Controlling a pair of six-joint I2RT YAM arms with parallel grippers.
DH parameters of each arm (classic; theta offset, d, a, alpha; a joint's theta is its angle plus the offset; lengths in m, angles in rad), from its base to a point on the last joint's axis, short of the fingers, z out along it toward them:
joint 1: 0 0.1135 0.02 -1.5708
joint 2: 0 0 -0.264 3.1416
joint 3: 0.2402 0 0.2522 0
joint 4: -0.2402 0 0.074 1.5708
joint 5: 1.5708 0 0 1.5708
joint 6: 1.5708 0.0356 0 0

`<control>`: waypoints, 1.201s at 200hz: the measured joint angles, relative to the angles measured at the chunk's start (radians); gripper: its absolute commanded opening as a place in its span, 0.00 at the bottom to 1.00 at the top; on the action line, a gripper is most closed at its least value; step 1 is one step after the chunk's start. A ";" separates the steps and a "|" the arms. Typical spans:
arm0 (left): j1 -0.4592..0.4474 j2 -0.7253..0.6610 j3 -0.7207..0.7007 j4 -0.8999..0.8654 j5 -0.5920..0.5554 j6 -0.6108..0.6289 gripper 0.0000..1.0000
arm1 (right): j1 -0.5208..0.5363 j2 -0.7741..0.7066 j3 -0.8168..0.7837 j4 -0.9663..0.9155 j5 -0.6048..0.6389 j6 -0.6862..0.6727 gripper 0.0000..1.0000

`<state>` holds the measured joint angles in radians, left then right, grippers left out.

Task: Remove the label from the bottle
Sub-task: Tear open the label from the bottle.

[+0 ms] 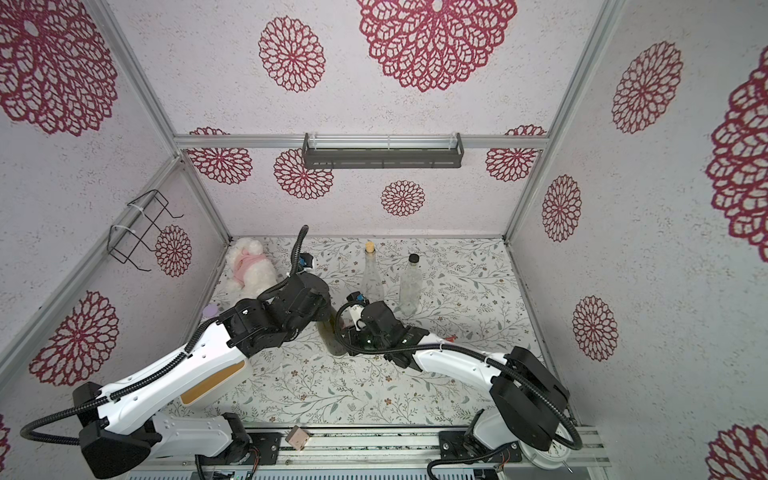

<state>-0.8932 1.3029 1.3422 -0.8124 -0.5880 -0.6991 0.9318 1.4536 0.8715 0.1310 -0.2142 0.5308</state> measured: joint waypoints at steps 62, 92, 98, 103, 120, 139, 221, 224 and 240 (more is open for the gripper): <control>0.001 0.000 0.000 -0.001 0.000 0.000 0.25 | 0.000 0.000 0.000 0.000 0.000 -0.005 0.11; 0.002 0.000 0.000 -0.002 0.000 0.000 0.26 | 0.000 0.000 0.000 0.000 0.001 -0.008 0.09; 0.001 0.000 0.000 -0.001 0.000 0.000 0.26 | 0.000 0.000 0.000 0.000 0.001 -0.008 0.09; 0.002 0.000 0.001 -0.002 0.000 0.000 0.26 | 0.000 0.000 0.000 0.000 0.001 -0.008 0.09; 0.002 0.000 0.002 -0.003 0.000 0.001 0.26 | 0.000 0.000 0.000 0.001 0.000 -0.008 0.12; 0.002 0.001 0.002 -0.003 0.000 0.003 0.26 | 0.000 0.002 0.000 0.003 0.000 -0.008 0.13; 0.002 0.001 0.002 -0.003 0.000 0.015 0.26 | 0.000 0.022 0.000 0.006 0.002 -0.016 0.00; 0.002 0.001 0.002 -0.003 0.000 0.015 0.26 | -0.001 0.022 0.000 0.006 0.002 -0.015 0.00; 0.005 0.001 0.002 -0.003 0.002 0.016 0.26 | -0.002 0.022 0.000 0.006 0.002 -0.016 0.00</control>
<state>-0.8886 1.3041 1.3441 -0.8154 -0.5858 -0.6830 0.9302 1.4754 0.8715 0.1368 -0.2119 0.5152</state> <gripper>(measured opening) 0.323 0.046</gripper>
